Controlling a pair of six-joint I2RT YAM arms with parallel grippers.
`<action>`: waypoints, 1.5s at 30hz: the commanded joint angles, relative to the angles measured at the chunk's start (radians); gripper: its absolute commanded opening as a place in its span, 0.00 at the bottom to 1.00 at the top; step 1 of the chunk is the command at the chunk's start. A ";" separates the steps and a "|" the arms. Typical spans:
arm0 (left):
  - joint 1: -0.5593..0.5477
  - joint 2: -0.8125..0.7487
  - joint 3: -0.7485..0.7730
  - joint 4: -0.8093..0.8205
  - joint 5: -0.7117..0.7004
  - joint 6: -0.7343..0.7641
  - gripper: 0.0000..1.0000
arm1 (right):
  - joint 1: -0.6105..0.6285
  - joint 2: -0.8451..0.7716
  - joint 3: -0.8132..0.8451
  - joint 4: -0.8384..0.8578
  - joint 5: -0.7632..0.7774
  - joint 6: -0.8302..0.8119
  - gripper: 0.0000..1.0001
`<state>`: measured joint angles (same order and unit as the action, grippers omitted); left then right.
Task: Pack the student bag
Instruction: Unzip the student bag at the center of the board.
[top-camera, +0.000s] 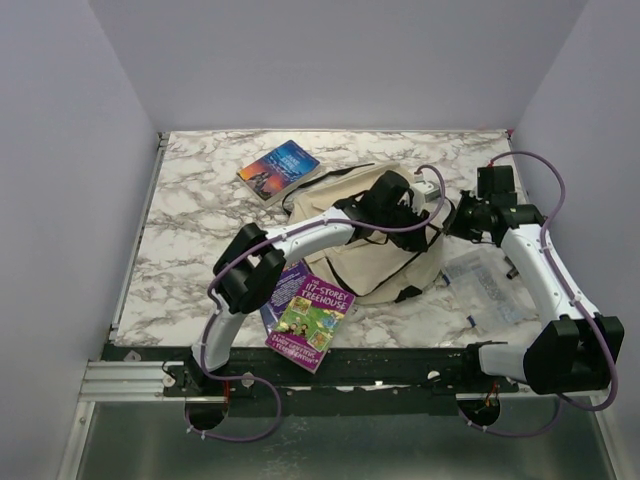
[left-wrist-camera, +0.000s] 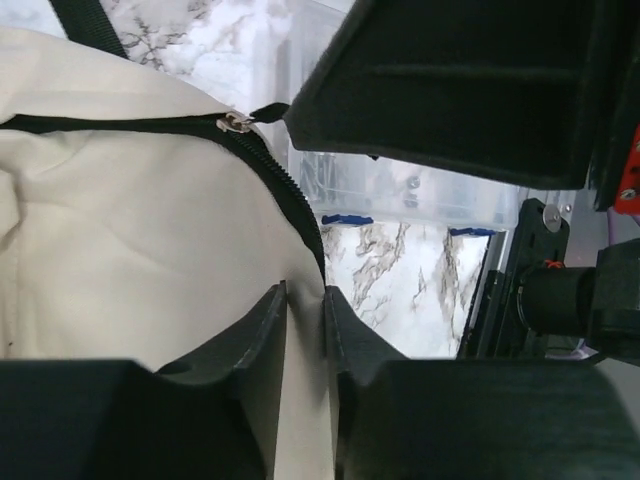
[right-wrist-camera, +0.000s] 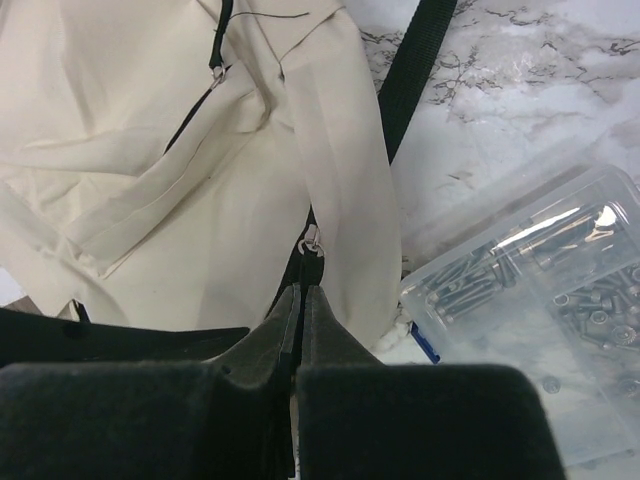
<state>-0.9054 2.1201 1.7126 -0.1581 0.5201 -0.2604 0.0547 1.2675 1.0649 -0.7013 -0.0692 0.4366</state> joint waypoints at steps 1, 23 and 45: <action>0.003 -0.001 0.051 -0.098 -0.078 0.089 0.12 | -0.004 -0.034 0.030 -0.007 0.002 -0.008 0.01; -0.020 -0.346 -0.247 0.029 -0.047 0.293 0.00 | -0.024 0.423 0.159 0.101 0.457 0.099 0.01; -0.026 -0.099 -0.001 -0.030 0.006 0.114 0.67 | -0.048 0.221 0.079 0.144 0.161 0.036 0.00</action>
<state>-0.9188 1.9423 1.6749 -0.1455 0.5072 -0.1108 0.0116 1.5429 1.1477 -0.5537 0.1768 0.4847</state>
